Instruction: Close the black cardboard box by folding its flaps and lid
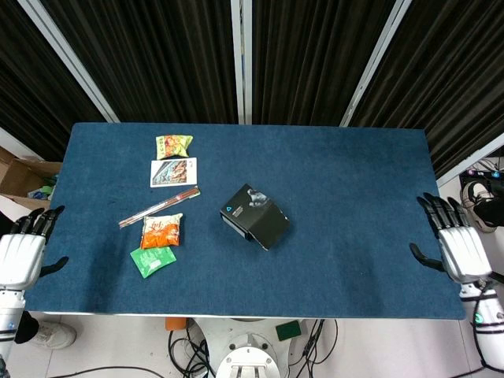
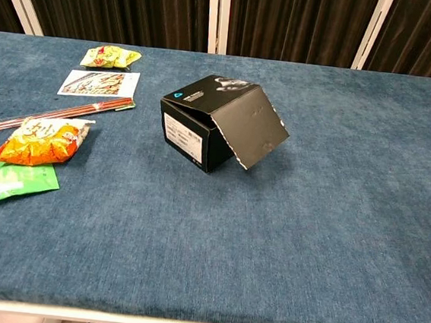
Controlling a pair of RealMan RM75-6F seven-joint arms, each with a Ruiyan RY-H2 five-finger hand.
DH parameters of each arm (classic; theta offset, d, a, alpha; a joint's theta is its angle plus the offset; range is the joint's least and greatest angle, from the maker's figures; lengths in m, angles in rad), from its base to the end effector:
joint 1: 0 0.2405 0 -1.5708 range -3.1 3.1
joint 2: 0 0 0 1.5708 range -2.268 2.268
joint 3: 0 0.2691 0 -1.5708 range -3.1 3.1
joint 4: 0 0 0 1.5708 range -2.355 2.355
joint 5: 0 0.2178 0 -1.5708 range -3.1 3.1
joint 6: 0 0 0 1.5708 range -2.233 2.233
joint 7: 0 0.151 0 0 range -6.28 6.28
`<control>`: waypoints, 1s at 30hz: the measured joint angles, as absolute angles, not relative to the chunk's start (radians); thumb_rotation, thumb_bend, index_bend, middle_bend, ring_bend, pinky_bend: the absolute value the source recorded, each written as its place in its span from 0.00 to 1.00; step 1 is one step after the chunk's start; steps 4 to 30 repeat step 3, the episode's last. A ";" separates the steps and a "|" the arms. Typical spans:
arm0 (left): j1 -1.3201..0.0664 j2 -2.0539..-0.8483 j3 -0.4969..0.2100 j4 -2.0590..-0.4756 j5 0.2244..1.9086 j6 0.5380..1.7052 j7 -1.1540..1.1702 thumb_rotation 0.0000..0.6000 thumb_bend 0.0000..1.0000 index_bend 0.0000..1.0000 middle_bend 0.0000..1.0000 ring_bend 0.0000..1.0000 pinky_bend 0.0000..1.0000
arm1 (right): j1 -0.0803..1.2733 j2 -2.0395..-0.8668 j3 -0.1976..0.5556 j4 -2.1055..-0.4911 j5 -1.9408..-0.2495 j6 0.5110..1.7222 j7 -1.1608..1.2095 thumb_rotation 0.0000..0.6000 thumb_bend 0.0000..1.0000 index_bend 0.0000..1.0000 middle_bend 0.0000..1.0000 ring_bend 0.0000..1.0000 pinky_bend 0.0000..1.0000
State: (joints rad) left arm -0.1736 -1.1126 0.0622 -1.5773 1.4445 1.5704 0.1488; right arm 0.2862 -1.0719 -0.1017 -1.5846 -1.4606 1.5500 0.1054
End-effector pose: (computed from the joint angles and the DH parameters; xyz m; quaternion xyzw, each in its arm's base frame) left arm -0.3286 0.1957 0.1638 -0.6316 -0.3185 -0.3385 0.6206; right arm -0.3103 -0.2235 0.1692 0.6283 -0.3648 0.4193 0.5444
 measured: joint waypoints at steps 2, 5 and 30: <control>-0.136 -1.108 0.082 -1.602 1.460 1.598 0.157 1.00 0.00 0.12 0.18 0.12 0.24 | 0.234 -1.071 -0.116 -1.561 -1.472 1.584 0.155 1.00 0.34 0.00 0.04 0.02 0.00; -0.121 -1.108 0.089 -1.611 1.466 1.609 0.161 1.00 0.00 0.12 0.18 0.12 0.24 | 0.216 -1.071 -0.121 -1.550 -1.478 1.597 0.173 1.00 0.34 0.00 0.04 0.02 0.00; -0.121 -1.108 0.089 -1.611 1.466 1.609 0.161 1.00 0.00 0.12 0.18 0.12 0.24 | 0.216 -1.071 -0.121 -1.550 -1.478 1.597 0.173 1.00 0.34 0.00 0.04 0.02 0.00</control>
